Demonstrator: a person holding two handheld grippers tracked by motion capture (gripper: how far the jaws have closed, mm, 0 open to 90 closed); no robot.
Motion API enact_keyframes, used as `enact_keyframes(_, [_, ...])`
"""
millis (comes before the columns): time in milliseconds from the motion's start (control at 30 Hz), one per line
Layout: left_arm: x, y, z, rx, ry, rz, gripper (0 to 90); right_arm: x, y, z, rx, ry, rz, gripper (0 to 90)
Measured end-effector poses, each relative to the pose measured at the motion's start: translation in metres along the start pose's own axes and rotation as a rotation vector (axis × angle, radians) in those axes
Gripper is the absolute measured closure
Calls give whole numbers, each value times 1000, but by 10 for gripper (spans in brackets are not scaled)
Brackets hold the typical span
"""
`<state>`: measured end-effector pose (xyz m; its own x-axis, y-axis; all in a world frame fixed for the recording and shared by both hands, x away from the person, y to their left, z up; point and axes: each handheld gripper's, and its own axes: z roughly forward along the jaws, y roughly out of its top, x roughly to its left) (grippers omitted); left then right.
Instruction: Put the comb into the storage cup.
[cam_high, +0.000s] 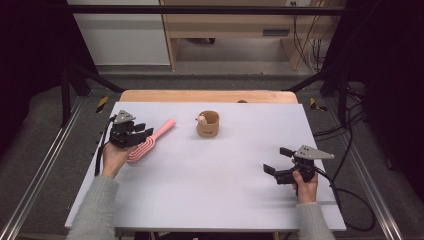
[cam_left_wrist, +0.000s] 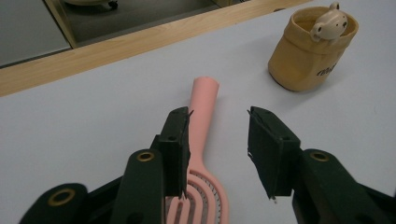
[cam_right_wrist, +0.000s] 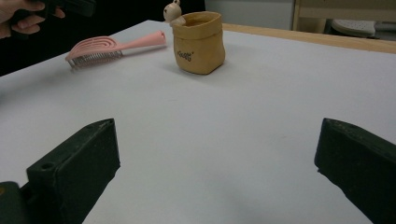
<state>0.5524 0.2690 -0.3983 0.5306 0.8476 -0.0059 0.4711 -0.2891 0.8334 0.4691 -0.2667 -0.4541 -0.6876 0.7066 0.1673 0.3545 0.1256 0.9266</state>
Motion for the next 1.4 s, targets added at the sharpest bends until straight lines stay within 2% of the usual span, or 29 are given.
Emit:
enact_keyframes(300, [7, -2, 9, 2, -1, -29, 744, 0, 0, 0, 2, -1, -1, 4])
enact_keyframes(533, [11, -1, 17, 3, 18, -46, 847, 0, 0, 0, 4, -1, -3, 4])
enact_keyframes(667, [12, 3, 23, 13, 23, -34, 885, 0, 0, 0, 3, -3, -2, 4])
enact_keyframes(867, [13, 5, 30, 27, 37, -35, 896, 0, 0, 0, 3, -1, -3, 4])
enact_keyframes(1100, [18, 1, 43, 35, 49, -44, 897, 0, 0, 1, 4, -3, -4, 4])
enact_keyframes(1267, [18, 0, 51, 38, 57, -63, 898, 0, 0, 1, 5, -2, -4, 4])
enact_keyframes(1400, [19, -3, 59, 63, 73, -81, 898, 0, 0, 1, 4, -2, -5, 4])
